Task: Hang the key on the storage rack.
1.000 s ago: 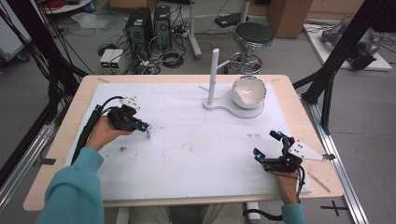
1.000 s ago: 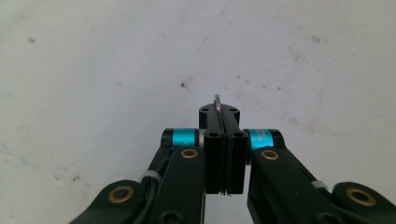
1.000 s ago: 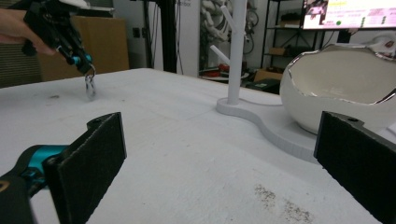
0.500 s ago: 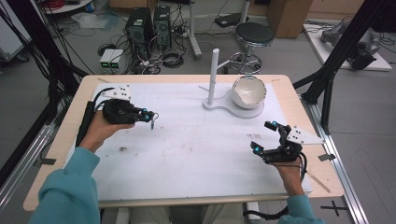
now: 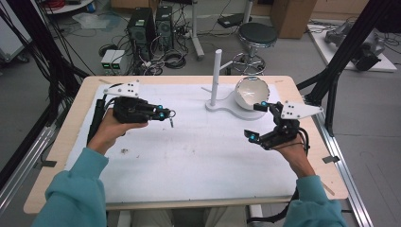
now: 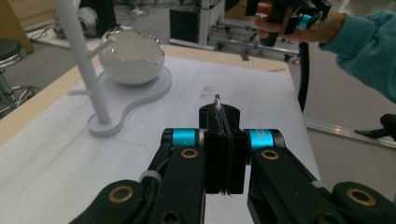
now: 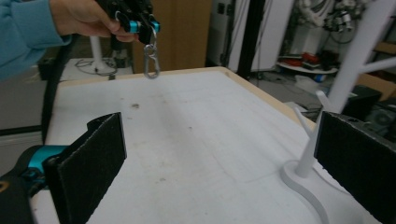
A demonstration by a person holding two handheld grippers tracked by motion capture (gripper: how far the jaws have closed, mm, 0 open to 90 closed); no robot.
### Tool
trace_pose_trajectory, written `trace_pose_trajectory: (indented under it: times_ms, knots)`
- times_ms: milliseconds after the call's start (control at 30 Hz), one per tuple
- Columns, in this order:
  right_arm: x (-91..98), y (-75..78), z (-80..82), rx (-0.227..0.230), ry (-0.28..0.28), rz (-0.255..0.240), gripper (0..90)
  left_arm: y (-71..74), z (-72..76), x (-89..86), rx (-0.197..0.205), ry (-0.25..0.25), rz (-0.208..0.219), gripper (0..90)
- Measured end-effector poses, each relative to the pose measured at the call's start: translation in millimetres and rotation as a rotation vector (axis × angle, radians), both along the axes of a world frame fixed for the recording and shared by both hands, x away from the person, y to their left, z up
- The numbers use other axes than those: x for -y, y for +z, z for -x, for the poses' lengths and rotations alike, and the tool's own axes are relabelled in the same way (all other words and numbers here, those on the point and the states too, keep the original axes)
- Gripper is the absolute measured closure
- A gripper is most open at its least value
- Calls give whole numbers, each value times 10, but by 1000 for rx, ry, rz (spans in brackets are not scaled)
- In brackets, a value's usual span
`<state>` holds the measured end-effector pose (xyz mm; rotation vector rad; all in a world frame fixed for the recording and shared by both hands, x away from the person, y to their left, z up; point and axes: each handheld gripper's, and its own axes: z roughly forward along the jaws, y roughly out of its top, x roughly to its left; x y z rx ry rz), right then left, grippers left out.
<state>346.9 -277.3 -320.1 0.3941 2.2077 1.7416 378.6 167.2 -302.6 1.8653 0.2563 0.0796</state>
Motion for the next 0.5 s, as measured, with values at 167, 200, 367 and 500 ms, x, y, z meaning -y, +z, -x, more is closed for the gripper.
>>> trace_pose_trajectory:
  times_ms: [167,200,367,500]
  knots:
    - [-148,159,-77,-19,79,7,15,29,3,58,-8,-20,9,887]
    - [-182,189,-89,-20,89,9,14,46,0,71,-7,-32,10,887]
    - [-403,344,-195,-42,161,43,15,114,10,175,-2,-66,45,887]
    - [-512,398,-254,-21,193,38,15,138,11,263,6,-85,56,886]
